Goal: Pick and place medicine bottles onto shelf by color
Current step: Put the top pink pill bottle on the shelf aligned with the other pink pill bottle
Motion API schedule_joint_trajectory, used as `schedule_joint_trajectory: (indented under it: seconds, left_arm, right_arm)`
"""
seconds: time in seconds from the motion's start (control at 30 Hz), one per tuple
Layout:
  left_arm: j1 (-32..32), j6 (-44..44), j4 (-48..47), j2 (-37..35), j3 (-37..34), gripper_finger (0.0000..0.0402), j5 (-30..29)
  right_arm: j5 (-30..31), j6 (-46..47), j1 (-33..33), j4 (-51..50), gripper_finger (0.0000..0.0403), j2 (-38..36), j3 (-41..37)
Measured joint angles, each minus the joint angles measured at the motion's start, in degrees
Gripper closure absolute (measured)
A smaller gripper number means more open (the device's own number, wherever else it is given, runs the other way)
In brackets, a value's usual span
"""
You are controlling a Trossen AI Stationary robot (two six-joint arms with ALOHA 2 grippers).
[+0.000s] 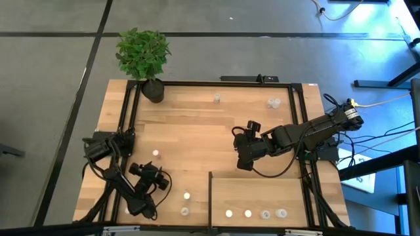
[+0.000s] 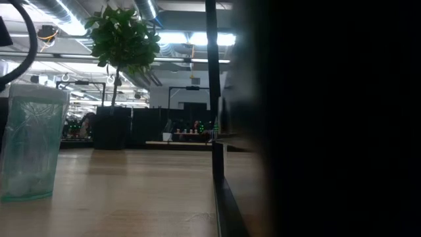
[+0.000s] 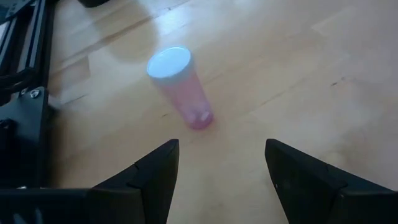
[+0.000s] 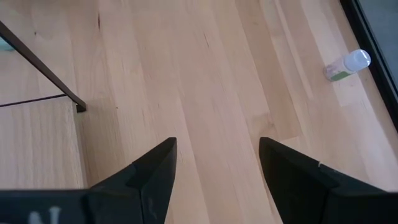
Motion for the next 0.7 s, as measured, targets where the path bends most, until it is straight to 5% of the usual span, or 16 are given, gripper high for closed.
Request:
schedule_joint_trajectory:
  seconds: [0.5, 0.7]
  left_arm:
    - [6.5, -1.4, 2.8, -0.1, -2.2, 0.0169, 5.1]
    - [6.3, -1.9, 10.3, -0.2, -6.3, 0.0170, -0.1]
  right_arm:
    - [0.0, 0.0, 0.0, 0.2, 0.0174, 0.0, 0.0]
    - [0.0, -0.1, 0.0, 0.2, 0.0174, 0.0, 0.0]
